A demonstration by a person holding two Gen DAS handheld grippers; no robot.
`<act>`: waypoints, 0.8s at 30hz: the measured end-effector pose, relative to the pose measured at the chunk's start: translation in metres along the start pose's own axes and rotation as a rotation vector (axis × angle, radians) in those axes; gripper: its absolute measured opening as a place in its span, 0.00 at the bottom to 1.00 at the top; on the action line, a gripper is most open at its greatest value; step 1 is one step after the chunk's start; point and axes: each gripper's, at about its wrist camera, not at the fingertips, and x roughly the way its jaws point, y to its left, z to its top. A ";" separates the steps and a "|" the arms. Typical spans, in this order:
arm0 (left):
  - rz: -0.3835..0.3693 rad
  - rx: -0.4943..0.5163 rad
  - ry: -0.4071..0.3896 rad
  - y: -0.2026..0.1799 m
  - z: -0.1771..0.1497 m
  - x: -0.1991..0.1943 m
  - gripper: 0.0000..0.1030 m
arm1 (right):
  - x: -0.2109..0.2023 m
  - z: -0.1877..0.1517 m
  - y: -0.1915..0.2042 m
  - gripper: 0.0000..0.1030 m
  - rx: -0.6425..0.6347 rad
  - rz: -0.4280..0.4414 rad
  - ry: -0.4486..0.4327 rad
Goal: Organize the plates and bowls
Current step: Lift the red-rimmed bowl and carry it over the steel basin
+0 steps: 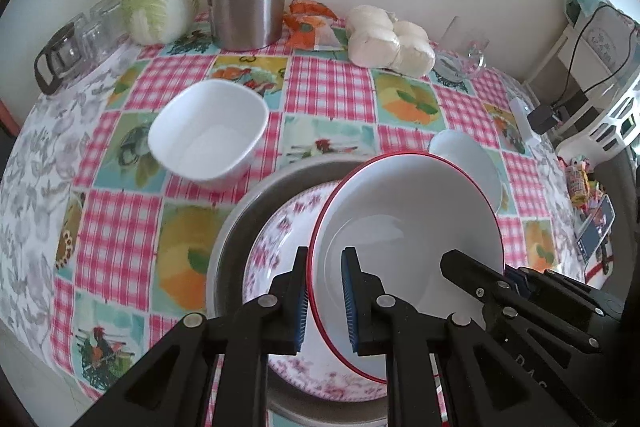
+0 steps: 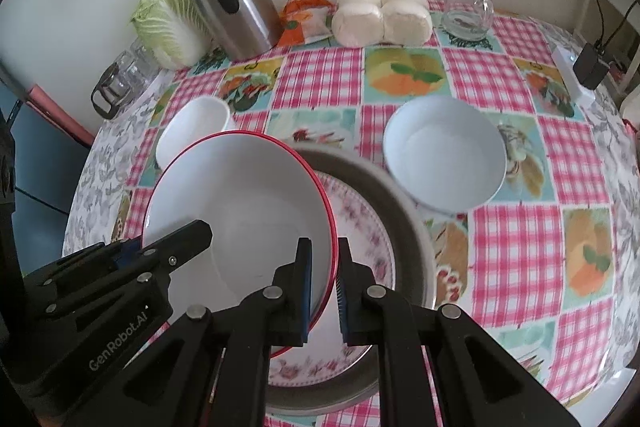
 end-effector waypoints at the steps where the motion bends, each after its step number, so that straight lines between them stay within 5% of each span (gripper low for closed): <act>1: 0.002 -0.001 -0.001 0.002 -0.004 0.001 0.17 | 0.001 -0.004 0.000 0.11 0.002 0.002 0.003; 24: -0.033 -0.049 0.018 0.015 -0.015 0.017 0.17 | 0.020 -0.028 -0.002 0.11 0.089 0.011 -0.021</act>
